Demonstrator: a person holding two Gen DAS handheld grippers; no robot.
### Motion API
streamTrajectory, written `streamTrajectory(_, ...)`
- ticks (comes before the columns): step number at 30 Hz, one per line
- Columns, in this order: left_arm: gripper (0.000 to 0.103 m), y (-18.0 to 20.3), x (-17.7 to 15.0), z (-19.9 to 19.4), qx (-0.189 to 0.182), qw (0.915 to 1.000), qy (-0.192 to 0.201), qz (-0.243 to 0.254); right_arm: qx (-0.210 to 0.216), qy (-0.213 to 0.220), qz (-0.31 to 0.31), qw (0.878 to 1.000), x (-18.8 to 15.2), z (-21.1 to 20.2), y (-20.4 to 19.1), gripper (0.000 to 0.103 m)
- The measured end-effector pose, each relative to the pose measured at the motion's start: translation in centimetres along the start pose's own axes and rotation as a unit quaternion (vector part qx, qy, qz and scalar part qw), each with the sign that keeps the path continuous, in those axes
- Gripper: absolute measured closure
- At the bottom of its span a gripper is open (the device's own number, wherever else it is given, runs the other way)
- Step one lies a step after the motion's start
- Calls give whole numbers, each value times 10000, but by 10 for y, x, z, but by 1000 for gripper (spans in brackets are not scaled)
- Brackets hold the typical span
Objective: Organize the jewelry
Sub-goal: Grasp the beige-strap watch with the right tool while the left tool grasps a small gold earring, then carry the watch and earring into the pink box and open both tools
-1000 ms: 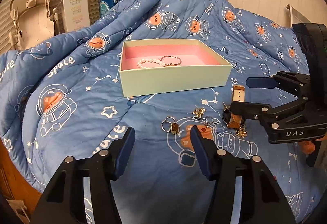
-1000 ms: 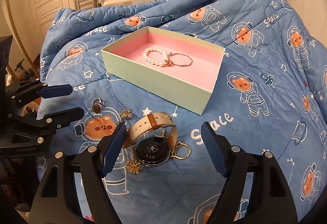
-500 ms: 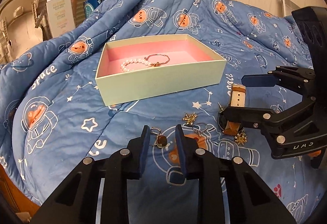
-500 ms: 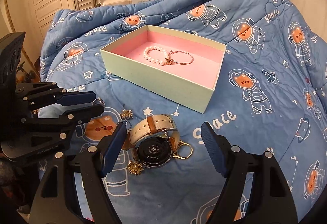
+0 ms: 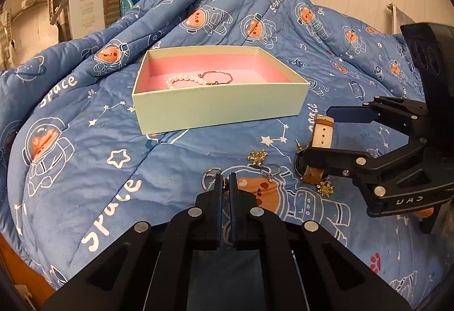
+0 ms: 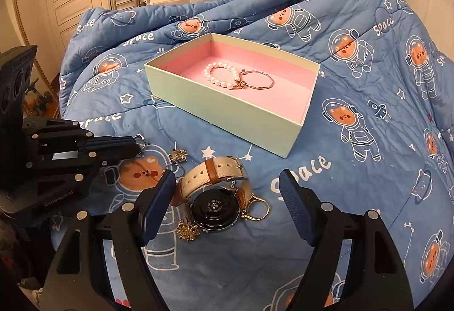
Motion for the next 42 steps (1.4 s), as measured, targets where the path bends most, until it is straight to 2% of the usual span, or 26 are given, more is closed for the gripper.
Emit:
streamTrajectory(1, 99, -2, 0, 0, -15, 10000, 3, -52, 5, 2, 9, 10000, 1, 1, 0, 30)
streamTrajectory(3, 99, -5, -2, -2, -67, 9999, 26, -126, 118, -19, 7, 9999, 2, 2, -1, 48)
streamTrajectory(11, 99, -10, -11, -7, -326, 9989, 52, -346, 216, 21, 15, 9998, 1, -2, -7, 59)
streamTrajectory(27, 99, -17, -7, -29, -534, 9969, 206, -541, 844, 241, 457, 9951, 3, -27, -2, 63)
streamTrajectory(34, 99, -15, 2, -45, -598, 9965, 342, -480, 1439, 349, 759, 9861, 17, -47, -1, 63)
streamTrajectory(42, 99, -15, 23, -55, -637, 9960, 497, -372, 1528, 532, 649, 9847, 37, -66, -4, 63)
Point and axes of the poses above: each gripper's, at about its wrist camera, not at the fingertips, and z roughly the way its jaws point, y to its right, x to its top, the point moved 7 cm from there along z, roughly the way its jaws point, and after that the axes turned 15 degrees about -y, right-handed, at the moved point
